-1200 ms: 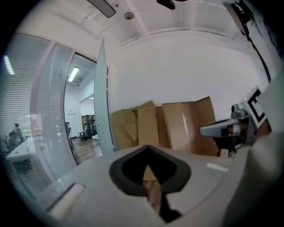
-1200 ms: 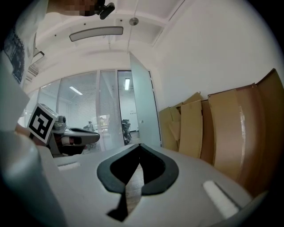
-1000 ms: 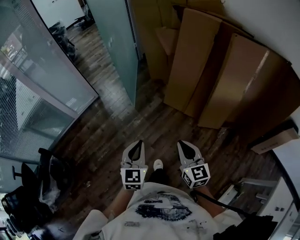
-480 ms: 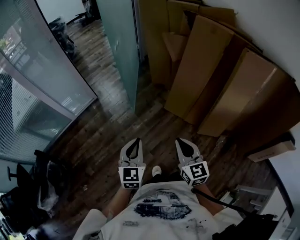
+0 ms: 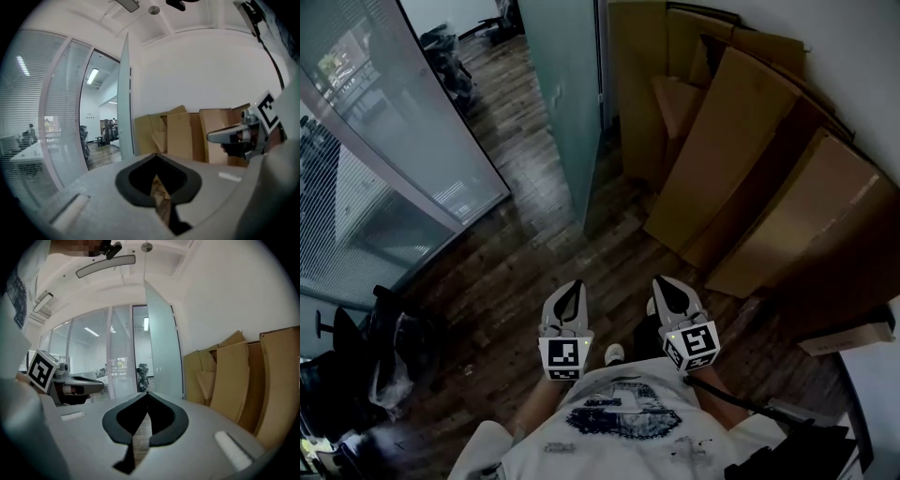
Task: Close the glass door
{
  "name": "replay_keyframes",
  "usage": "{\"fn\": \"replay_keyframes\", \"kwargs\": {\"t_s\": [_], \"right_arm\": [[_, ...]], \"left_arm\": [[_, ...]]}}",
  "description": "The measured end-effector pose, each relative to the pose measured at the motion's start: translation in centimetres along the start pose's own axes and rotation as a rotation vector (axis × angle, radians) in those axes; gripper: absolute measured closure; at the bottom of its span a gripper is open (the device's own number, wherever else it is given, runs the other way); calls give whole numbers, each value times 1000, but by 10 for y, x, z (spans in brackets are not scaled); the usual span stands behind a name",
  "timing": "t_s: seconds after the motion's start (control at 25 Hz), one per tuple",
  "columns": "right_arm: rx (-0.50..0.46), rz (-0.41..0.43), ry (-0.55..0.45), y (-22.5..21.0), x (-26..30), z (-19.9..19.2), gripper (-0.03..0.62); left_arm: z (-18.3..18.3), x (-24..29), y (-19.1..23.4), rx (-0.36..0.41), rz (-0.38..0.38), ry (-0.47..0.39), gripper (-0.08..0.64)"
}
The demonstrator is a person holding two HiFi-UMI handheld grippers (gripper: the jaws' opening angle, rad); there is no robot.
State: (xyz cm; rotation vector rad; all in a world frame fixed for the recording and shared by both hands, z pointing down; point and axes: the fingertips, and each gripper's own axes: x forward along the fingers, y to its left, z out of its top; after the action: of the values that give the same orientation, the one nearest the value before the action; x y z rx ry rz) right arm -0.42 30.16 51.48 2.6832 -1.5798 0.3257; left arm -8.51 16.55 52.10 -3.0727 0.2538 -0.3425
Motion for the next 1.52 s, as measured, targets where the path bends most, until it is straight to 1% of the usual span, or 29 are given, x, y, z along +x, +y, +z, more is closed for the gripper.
{"fn": "replay_keyframes", "kwargs": {"t_s": [0.2, 0.36, 0.48, 0.72, 0.92, 1.08, 1.2, 1.32, 1.4, 1.52], "right_arm": [[-12, 90, -4, -25, 46, 13, 586], [-1, 143, -6, -54, 82, 25, 586], [-8, 195, -7, -79, 107, 34, 586], [-9, 276, -9, -132, 150, 51, 586], [-7, 349, -3, -162, 178, 56, 586], [17, 392, 10, -169, 200, 53, 586], [26, 427, 24, -164, 214, 49, 586], [19, 463, 44, -158, 229, 42, 586], [11, 481, 52, -154, 241, 39, 586], [-10, 496, 67, -151, 271, 40, 585]], "left_arm": [[6, 33, 13, 14, 78, 29, 557], [21, 70, 20, 24, 129, 38, 557], [34, 102, 24, 29, 181, 38, 557], [57, 159, 22, 29, 268, 36, 557], [68, 188, 16, 11, 341, 38, 557], [63, 198, 16, 6, 376, 68, 557], [55, 202, 23, -10, 403, 95, 557], [50, 208, 29, -28, 425, 97, 557], [43, 214, 37, -40, 434, 104, 557], [35, 232, 59, -66, 445, 106, 557]]}}
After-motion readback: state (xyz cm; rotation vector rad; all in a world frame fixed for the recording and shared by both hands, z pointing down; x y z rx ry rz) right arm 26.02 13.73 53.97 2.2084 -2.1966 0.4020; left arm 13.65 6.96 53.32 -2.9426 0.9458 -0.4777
